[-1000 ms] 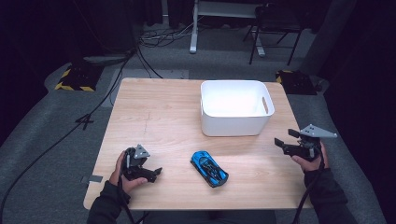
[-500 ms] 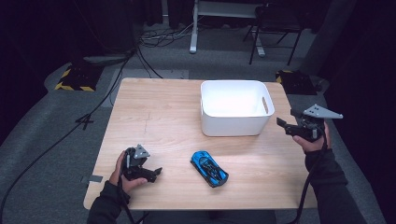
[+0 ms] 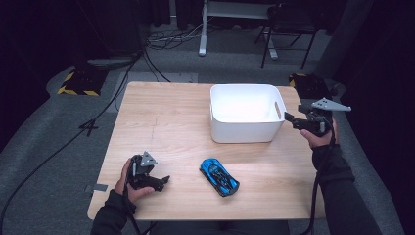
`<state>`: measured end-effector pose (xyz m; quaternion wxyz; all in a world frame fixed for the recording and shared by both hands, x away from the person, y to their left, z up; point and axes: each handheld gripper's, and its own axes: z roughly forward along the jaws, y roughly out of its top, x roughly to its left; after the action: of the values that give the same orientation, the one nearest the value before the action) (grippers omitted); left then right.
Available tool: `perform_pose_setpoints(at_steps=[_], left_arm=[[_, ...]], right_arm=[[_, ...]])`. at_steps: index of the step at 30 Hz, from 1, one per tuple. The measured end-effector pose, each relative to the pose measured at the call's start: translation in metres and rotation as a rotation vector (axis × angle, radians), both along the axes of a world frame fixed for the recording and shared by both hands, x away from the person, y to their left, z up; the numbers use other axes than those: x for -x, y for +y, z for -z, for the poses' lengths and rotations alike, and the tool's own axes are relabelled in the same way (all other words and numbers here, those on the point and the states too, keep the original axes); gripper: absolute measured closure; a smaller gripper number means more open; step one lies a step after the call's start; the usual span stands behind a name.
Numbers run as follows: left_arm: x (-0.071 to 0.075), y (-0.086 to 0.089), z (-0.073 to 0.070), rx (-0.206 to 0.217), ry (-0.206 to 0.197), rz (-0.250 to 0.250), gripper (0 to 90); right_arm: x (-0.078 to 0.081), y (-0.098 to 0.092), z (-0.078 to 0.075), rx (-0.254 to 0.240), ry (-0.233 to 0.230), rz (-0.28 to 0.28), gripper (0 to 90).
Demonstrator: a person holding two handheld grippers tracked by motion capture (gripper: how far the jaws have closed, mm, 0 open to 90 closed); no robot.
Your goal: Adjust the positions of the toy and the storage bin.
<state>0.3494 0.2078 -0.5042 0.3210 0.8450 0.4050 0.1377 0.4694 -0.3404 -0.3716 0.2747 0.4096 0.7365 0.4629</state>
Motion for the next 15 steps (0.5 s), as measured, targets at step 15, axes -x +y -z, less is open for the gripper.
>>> perform_pose_setpoints(at_steps=[15], left_arm=[[0.000, 0.000, 0.000, 0.000, 0.000, 0.000, 0.3]], right_arm=[[-0.025, 0.020, 0.019, -0.020, 0.101, 0.013, 31.0]])
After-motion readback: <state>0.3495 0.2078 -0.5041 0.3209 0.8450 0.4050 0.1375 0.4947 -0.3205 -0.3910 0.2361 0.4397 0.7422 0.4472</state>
